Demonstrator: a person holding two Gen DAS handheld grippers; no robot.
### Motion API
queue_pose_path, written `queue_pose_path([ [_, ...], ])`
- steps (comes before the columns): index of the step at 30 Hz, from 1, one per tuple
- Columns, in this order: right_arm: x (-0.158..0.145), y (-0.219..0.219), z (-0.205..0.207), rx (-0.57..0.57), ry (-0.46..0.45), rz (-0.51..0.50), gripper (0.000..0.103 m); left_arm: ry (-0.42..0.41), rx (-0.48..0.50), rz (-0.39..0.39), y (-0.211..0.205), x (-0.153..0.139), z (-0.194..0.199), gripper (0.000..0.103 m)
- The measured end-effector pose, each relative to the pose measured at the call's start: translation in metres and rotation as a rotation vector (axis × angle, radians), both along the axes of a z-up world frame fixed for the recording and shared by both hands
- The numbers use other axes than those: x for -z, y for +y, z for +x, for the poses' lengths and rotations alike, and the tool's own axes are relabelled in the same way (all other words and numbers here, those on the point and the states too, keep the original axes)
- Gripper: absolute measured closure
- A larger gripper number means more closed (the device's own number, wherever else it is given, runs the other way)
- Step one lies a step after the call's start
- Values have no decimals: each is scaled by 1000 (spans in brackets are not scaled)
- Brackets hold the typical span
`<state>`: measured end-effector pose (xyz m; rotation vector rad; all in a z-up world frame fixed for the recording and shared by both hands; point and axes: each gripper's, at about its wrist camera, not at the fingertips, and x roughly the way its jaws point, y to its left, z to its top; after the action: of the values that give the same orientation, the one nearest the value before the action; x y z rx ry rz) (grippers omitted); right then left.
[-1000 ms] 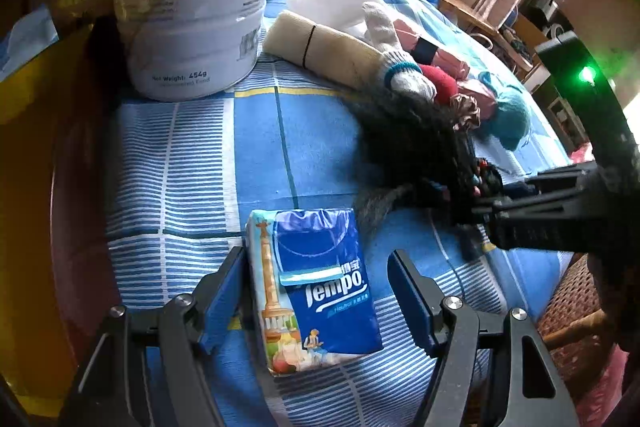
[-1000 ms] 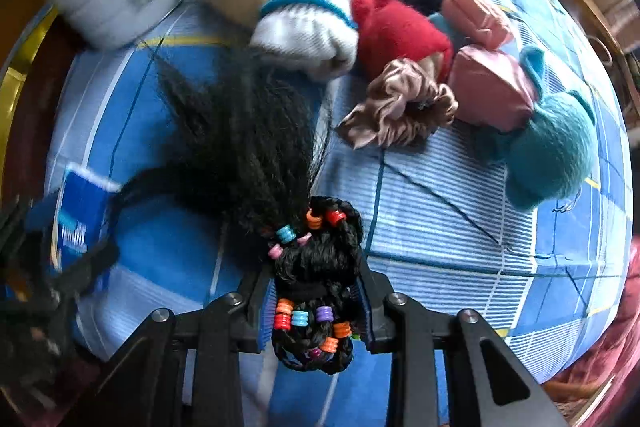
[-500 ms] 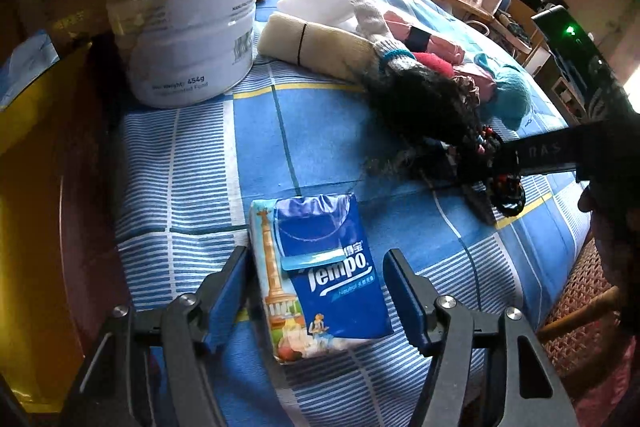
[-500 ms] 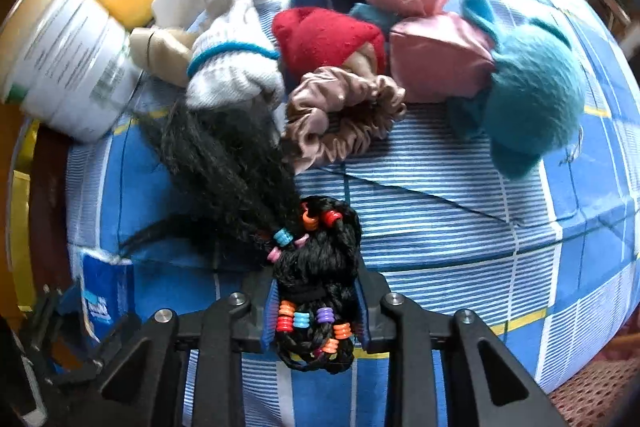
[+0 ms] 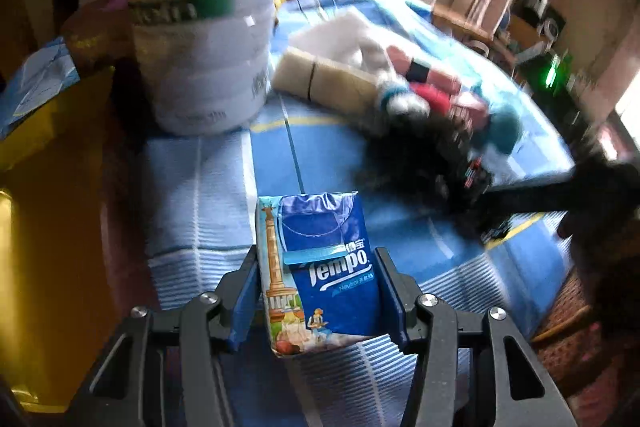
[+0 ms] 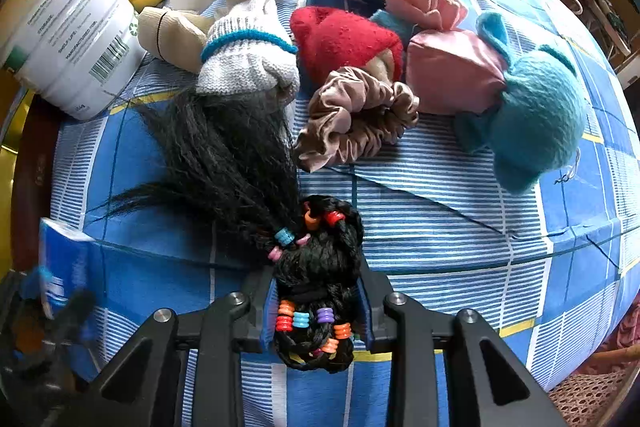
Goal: Organize soft objects
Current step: 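Carry the tissue pack with the left tool while the right tool grasps the beaded doll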
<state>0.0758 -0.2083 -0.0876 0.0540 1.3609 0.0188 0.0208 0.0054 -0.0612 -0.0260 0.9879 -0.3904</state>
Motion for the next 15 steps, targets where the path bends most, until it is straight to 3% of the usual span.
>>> queue_pose_path([
  [8, 15, 16, -1, -5, -12, -5, 71, -45, -177, -94, 79, -45, 7, 49],
  [12, 13, 16, -2, -10, -16, -12, 71, 8, -325, -80, 133, -40, 36, 48],
  [15, 15, 17, -3, -14, -17, -18, 71, 49, -381, -61, 157, -27, 59, 48],
])
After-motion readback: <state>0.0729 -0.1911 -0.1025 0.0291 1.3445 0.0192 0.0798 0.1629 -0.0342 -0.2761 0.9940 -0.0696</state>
